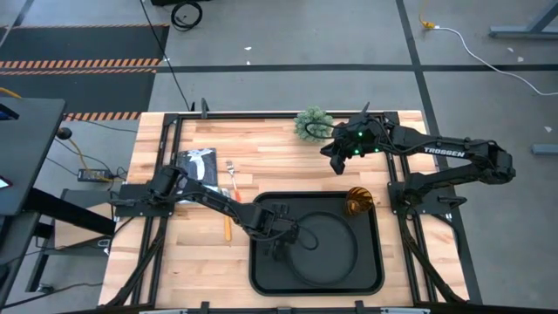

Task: Pick and place plate/cup/fork/spoon on tray
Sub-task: Put the black plate on the black tray to the bottom left of the brown cup, then put the orange fork on the black tray to the left of the black plate

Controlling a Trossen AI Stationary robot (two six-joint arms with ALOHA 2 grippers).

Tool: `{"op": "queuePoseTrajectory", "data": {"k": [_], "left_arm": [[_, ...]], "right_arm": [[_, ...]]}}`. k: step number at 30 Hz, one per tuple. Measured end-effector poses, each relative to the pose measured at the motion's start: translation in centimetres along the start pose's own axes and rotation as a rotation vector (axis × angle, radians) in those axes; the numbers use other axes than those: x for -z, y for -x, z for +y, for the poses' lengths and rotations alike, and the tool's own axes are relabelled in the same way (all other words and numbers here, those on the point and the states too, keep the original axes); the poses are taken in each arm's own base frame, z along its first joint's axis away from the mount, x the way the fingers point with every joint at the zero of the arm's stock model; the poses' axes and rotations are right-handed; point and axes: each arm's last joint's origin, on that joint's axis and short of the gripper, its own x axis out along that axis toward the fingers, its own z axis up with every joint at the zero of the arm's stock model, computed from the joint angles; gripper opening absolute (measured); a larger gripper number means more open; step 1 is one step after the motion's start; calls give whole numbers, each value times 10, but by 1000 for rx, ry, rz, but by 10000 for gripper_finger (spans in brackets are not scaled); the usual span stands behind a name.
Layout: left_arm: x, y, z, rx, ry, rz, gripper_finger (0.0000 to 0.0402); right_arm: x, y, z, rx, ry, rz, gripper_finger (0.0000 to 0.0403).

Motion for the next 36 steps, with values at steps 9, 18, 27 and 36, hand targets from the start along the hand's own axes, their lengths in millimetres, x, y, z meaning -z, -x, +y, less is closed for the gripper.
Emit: {"op": "queuePoseTrajectory", "data": {"k": [9,18,27,36], "left_arm": [[-7,0,1,-36,10,-74,109],[-12,1,0,-32,7,-120,109],[-16,1,2,-26,-23,-162,109],[-7,28,7,-175,15,-63,109]], "right_arm": [[0,0,0,0,-16,1,54],[0,0,0,0,-19,1,54],[0,0,0,0,-20,1,54],[0,0,0,1,-16,3,54]]}}
